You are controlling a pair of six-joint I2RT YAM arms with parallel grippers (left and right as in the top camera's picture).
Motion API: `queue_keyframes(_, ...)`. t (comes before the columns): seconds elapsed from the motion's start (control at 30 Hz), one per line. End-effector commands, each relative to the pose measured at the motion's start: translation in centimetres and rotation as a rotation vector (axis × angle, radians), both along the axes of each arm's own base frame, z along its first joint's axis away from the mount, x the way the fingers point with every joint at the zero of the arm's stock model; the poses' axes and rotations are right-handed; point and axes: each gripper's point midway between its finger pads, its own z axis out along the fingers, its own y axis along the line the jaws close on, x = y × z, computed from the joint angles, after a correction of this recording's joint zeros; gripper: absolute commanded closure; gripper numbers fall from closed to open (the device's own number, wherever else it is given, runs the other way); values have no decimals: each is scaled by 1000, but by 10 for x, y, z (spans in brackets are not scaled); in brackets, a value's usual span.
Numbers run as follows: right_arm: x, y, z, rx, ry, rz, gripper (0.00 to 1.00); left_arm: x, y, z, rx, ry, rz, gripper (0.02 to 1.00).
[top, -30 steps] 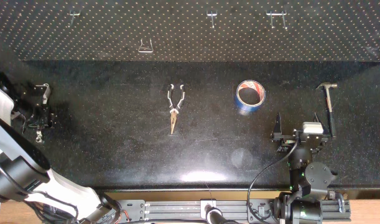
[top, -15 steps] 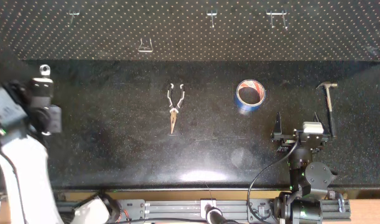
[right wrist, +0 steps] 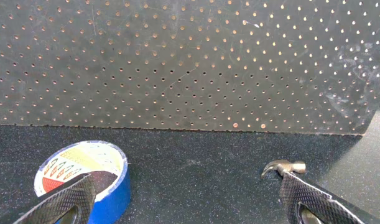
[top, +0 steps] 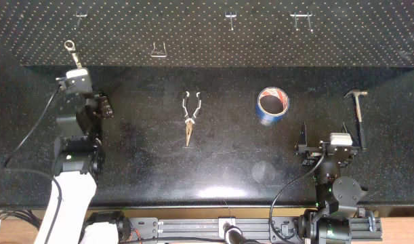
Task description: Place Tools Onto Pegboard
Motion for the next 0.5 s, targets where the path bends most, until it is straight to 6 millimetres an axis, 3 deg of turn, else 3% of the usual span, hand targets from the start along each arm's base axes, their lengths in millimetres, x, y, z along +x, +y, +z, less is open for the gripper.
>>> queue_keyframes(0.03, 0, -2, -1, -11, 1, -7, 25, 32, -3, 15, -20, -11, -20, 989)
queue_keyframes(0.5, 0, -2, -1, -11, 1, -7, 27, 53, -1, 8, -20, -11, -20, 991)
